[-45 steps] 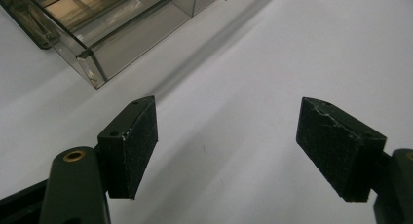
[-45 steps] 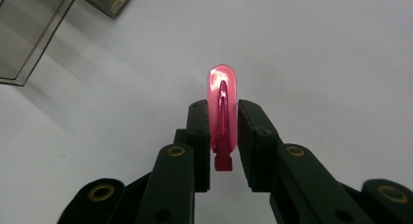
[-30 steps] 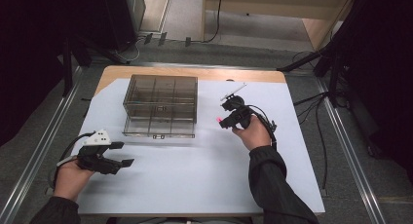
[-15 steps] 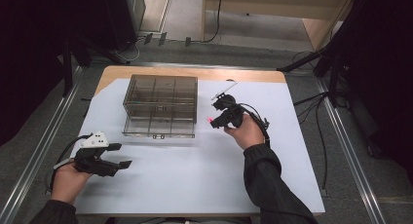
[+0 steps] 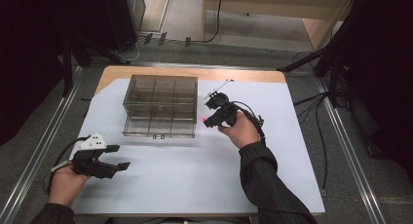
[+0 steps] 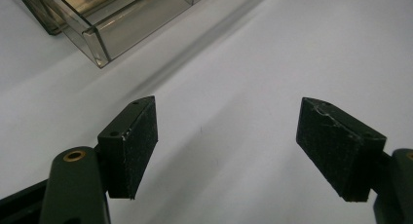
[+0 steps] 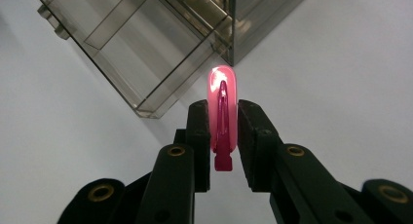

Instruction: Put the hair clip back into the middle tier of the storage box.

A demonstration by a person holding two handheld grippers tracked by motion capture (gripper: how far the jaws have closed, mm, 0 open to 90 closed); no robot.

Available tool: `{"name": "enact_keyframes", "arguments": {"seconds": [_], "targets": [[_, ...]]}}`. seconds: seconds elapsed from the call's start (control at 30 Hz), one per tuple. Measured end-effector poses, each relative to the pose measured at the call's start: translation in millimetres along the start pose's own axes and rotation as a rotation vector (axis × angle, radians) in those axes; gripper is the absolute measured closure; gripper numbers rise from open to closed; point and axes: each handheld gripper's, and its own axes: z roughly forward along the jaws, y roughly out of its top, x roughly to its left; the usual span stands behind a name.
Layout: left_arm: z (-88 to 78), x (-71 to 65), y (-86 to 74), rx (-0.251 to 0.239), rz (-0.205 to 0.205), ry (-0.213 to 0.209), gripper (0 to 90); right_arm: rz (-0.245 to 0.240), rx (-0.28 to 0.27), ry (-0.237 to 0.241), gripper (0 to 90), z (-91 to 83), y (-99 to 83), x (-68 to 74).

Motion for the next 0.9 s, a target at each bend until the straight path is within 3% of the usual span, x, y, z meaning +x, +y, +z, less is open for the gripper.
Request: {"name": "enact_keyframes", "arguments": {"seconds": [0.9], "targets": [[-2.5, -3.4, -4.0, 0.005, 0.001, -0.001, 24.0, -0.062, -0.012, 0.029, 77.4, 6.9, 25.0, 30.5]]}}
